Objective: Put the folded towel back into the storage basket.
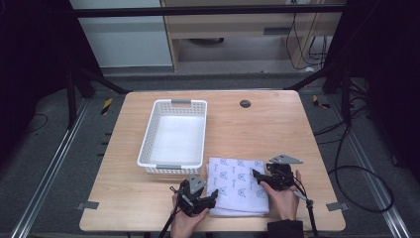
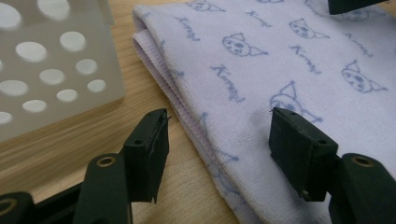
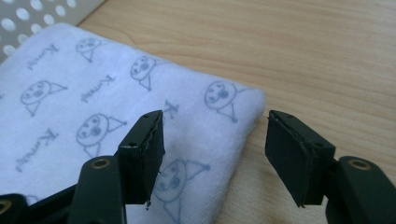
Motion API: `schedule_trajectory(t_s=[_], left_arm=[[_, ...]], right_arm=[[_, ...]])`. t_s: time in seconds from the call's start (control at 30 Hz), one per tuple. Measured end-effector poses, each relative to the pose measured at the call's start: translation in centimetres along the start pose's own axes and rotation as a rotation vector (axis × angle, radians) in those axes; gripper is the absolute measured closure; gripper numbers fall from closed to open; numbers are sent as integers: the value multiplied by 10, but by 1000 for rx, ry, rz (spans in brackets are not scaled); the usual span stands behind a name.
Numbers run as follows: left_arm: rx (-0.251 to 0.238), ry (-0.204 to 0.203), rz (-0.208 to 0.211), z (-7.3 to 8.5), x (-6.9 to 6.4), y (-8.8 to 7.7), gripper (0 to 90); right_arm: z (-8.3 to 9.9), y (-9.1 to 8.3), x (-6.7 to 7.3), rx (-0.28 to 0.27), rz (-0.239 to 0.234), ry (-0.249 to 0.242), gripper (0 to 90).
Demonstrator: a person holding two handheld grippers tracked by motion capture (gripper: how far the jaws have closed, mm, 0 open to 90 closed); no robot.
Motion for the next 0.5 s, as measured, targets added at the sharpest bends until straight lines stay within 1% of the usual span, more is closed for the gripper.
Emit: schedule_trajectory(t_s=[0.07, 0.1, 0.17, 0.2, 0.33, 0.37, 0.4, 0.5], left_arm=[[2, 5, 1, 1, -1, 1, 365], [-1, 3, 1, 1, -1, 2, 365], [8, -5, 1, 1, -1, 3, 365], [11, -10, 7, 1, -1, 4, 365], [24, -16, 11, 1, 0, 6, 366], [24, -24, 14, 1, -1, 6, 365], [23, -31, 15, 1, 0, 7, 365], [23, -49, 26, 2, 0, 8, 365]], right_arm=[[3, 2, -1, 2, -5, 8, 385], [4, 3, -1, 1, -8, 18, 393], [4, 3, -2, 1, -9, 15, 396], [5, 4, -1, 7, -7, 16, 399], [7, 7, -2, 20, -9, 42, 410], [7, 7, -2, 23, -13, 46, 418], [7, 8, -3, 30, -21, 61, 432], [7, 8, -3, 31, -28, 55, 454]])
Point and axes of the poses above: each handheld gripper's, and its own axes: y roughly forward along the jaws, z roughly out of its underside, x roughly to its left, the point moved 1 cm from there along y, roughly forward along the jaws, and after that the axes turned 7 degrees about -x, right-handed, at the moved point
